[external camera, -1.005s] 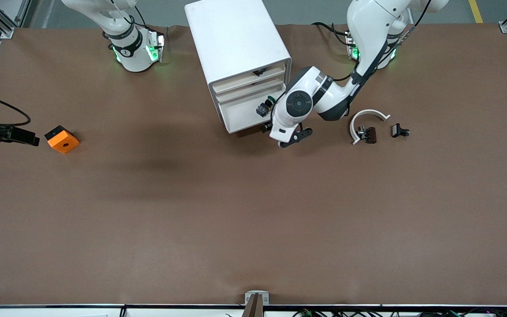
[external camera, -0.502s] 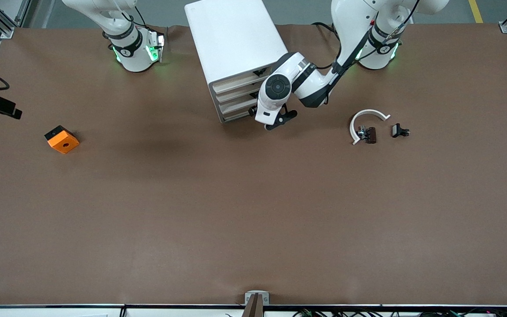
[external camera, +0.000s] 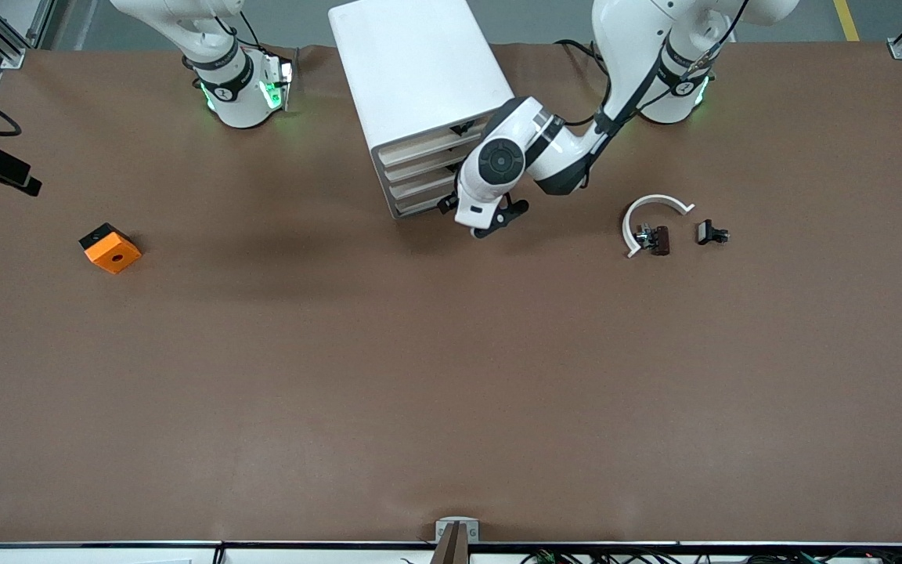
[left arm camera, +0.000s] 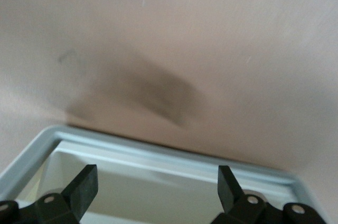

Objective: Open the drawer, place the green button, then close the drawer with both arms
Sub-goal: 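Push the open drawer shut with the left gripper, then draw the left gripper back from the cabinet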

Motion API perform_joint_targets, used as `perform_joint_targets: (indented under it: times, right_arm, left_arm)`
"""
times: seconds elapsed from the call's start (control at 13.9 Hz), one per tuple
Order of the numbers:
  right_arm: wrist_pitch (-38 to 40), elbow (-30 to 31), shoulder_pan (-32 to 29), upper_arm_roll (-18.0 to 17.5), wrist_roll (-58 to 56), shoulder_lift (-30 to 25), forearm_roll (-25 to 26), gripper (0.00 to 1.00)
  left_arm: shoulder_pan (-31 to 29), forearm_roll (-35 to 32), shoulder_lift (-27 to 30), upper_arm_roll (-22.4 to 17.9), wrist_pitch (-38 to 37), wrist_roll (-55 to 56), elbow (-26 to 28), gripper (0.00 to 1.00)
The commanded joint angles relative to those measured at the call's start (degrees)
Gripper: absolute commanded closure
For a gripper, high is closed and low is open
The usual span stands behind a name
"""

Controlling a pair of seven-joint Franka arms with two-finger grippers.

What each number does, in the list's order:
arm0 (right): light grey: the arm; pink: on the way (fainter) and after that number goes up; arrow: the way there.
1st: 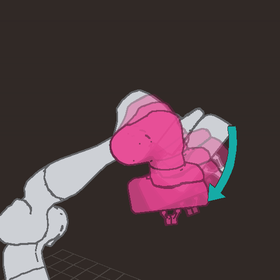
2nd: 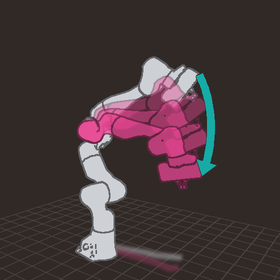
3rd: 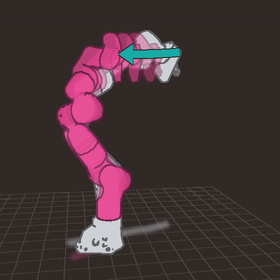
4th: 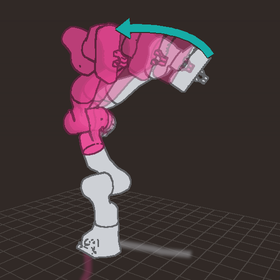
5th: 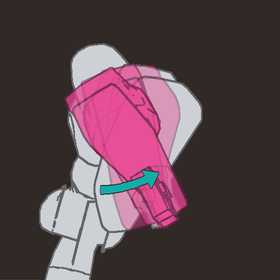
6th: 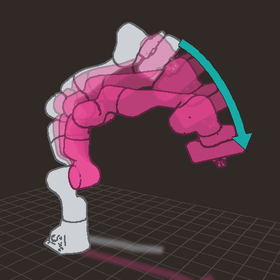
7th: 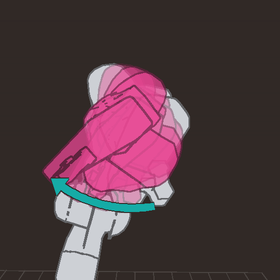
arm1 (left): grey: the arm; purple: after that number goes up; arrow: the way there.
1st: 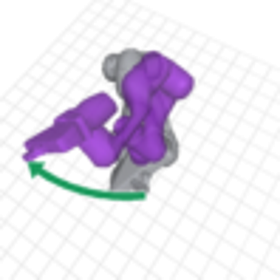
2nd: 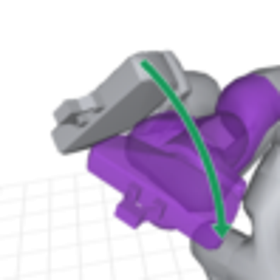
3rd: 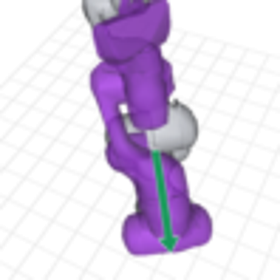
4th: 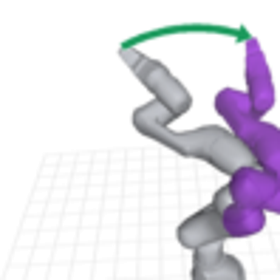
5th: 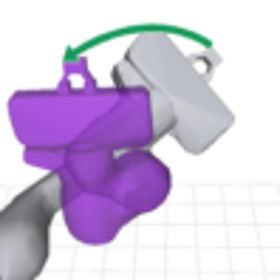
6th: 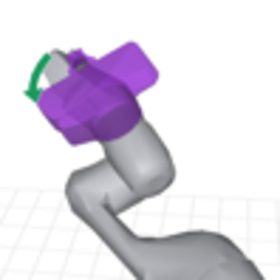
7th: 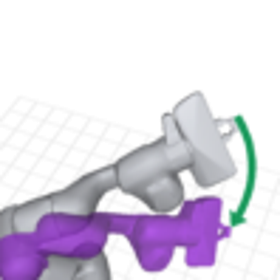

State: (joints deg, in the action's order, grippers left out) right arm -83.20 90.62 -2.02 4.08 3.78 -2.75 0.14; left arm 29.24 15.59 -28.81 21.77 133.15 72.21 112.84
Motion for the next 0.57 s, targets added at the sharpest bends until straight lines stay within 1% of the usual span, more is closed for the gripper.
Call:
perform_joint_targets:
  times: [0.0,0.14,0.29,0.43,0.5]
  right_arm:
    - [-1.97,4.56,0.35,-0.47,0.87,-4.02,-0.32,0.00]
    - [-1.88,4.56,1.31,0.49,0.87,-4.10,-0.32,0.00]
    - [-1.88,4.47,2.19,1.54,0.87,-4.19,-0.32,0.00]
    - [-1.97,4.39,2.20,1.46,0.79,-4.28,-0.41,0.00]
    - [-1.97,4.39,2.11,1.37,0.79,-4.63,-0.41,0.00]
  left_arm:
    - [-6.01,-2.82,0.33,-1.98,-0.78,-0.06,-3.05,0.00]
    - [-11.46,-6.69,0.59,-2.08,-3.23,0.03,-5.42,0.00]
    - [-16.65,-9.69,1.73,-1.99,-7.35,0.03,-7.88,0.00]
    - [-22.18,-11.02,4.62,-1.99,-15.16,-0.23,-11.39,0.00]
    - [-24.30,-11.11,5.60,-1.99,-19.37,-0.32,-14.02,0.00]
